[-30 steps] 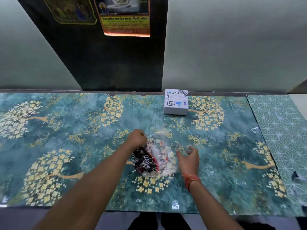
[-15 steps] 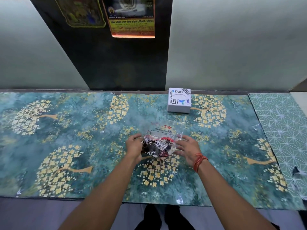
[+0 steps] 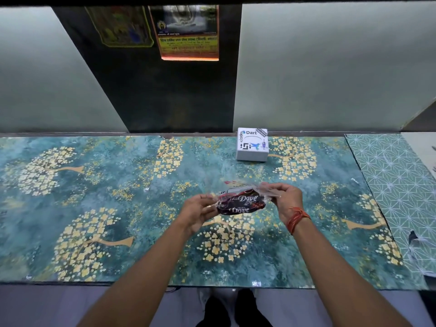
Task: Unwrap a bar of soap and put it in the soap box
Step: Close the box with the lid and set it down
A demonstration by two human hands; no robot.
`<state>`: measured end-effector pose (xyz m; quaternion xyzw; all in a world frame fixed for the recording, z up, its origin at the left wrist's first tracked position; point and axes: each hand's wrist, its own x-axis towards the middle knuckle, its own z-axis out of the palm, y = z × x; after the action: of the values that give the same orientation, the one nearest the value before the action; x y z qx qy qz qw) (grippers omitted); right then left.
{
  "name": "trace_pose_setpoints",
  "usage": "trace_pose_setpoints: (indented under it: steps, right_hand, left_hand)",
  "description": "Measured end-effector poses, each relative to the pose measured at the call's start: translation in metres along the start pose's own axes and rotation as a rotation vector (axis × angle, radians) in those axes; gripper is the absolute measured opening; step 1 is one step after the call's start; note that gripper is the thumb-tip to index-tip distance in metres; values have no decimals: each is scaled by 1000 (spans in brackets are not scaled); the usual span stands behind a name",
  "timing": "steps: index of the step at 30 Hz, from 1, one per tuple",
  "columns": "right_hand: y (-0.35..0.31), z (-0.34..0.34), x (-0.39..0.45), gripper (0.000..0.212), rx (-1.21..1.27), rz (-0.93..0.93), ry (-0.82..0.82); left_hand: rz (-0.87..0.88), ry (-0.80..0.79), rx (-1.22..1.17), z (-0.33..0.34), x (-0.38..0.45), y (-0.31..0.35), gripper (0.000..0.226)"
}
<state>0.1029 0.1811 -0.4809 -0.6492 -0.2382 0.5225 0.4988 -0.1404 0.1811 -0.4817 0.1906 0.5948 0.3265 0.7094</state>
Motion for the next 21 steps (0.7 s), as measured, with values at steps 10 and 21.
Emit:
trace_pose_setpoints:
  steps: [10,21]
  right_hand:
    - [-19,-31,-16,55,-23,-87,-385]
    - [10,-69,-39,43,61,327,-325]
  left_hand:
    - [-189,-327,15,14,-28,9,56]
    - [-48,-350,375,85,-38,-37,26]
